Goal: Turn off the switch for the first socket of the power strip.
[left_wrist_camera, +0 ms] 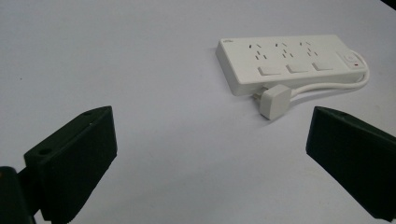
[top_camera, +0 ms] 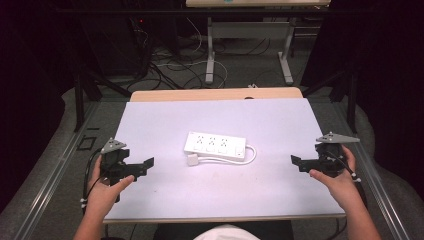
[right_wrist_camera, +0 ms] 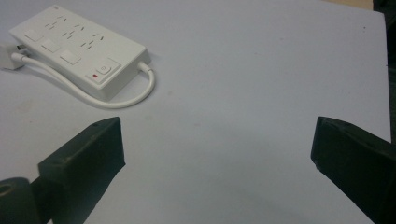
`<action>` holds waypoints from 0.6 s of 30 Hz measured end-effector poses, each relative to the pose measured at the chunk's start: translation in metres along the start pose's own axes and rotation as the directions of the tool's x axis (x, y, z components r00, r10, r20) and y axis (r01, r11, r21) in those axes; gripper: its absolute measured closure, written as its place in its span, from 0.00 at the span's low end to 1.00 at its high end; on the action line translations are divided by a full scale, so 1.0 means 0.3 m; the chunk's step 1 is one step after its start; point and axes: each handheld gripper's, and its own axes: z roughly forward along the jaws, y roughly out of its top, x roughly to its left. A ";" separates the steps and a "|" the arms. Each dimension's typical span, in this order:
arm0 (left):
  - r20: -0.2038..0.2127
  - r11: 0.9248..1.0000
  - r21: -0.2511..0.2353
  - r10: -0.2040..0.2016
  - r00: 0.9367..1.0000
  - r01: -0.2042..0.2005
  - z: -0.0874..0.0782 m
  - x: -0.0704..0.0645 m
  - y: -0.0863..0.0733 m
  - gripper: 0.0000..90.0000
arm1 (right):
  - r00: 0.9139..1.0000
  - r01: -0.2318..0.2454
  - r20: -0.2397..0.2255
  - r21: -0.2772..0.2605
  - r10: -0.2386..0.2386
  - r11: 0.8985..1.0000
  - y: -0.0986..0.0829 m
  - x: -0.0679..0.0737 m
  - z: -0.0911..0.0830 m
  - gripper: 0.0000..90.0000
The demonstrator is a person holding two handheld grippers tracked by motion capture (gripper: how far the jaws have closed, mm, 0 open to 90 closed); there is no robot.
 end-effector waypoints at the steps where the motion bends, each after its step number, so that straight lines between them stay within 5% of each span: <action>1: 0.002 1.000 0.005 0.006 1.000 -0.006 -0.004 0.004 0.005 0.02 | 1.000 0.002 0.003 -0.007 -0.002 1.000 0.001 -0.001 0.002 0.04; 18: 0.069 1.000 -0.007 0.022 0.997 -0.022 0.018 -0.020 0.067 0.01 | 0.999 0.039 -0.032 -0.036 -0.040 0.999 0.043 0.023 0.035 0.05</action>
